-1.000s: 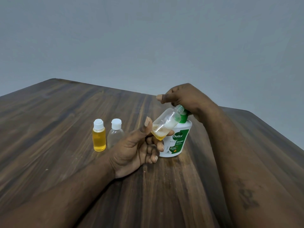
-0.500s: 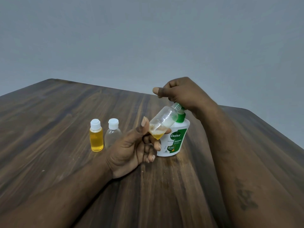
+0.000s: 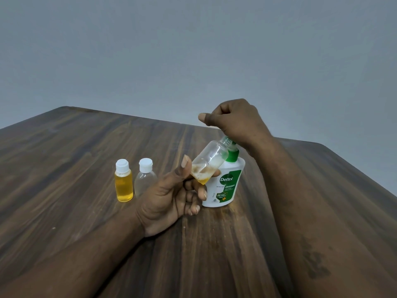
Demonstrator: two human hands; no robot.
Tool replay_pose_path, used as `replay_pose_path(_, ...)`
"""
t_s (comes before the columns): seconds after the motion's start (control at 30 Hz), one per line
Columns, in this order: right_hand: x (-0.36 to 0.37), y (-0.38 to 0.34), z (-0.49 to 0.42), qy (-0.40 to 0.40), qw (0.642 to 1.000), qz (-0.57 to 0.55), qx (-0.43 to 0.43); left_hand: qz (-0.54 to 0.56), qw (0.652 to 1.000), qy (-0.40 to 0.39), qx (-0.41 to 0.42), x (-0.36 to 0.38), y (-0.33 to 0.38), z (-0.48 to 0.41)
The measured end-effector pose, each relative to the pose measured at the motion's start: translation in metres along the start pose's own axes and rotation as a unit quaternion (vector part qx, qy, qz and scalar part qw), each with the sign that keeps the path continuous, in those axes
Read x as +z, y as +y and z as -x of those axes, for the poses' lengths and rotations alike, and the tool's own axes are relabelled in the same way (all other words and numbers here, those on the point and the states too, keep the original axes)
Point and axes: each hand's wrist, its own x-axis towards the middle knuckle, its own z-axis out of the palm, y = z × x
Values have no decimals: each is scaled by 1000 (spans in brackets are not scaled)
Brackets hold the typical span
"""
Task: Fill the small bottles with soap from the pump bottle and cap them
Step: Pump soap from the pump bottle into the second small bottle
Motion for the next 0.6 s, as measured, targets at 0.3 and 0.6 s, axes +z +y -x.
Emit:
replay_pose_path(0.3, 0, 4, 4, -148, 982, -22, 111, 13, 1000, -10, 9, -1, 1, 2)
replay_pose_path(0.6, -2, -6, 4, -19, 1000, 6, 12, -49, 998, -16, 45, 6, -1, 1)
